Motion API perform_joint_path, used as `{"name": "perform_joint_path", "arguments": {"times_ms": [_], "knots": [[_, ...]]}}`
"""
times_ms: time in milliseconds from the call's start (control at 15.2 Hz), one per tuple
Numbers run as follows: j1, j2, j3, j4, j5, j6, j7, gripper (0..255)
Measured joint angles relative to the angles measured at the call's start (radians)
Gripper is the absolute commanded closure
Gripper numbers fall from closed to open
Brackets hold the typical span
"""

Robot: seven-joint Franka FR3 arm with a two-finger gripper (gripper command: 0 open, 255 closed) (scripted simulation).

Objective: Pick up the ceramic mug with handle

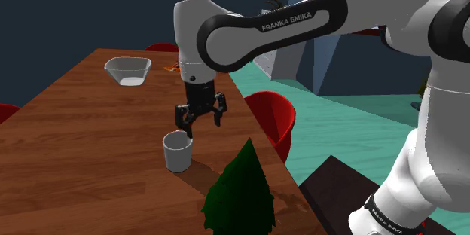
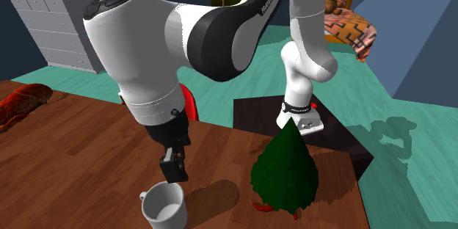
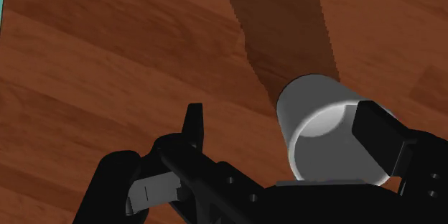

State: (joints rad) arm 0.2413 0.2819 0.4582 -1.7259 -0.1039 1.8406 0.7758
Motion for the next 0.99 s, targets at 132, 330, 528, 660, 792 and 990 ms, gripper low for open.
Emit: {"name": "perform_joint_path", "arguments": {"times_ms": [132, 330, 528, 660, 792, 990], "knots": [[0.029, 0.078, -0.002, 0.078, -0.030, -0.005, 0.028, 0], [0.093, 0.210, -0.007, 0.237, -0.076, -0.035, 0.077, 0], [0.151, 0.328, -0.017, 0.393, -0.111, -0.075, 0.102, 0], [0.165, 0.364, -0.023, 0.426, -0.121, -0.071, 0.108, 0], [0.170, 0.381, -0.026, 0.426, -0.127, -0.055, 0.112, 0], [0.168, 0.393, -0.029, 0.402, -0.132, -0.020, 0.113, 0]]}}
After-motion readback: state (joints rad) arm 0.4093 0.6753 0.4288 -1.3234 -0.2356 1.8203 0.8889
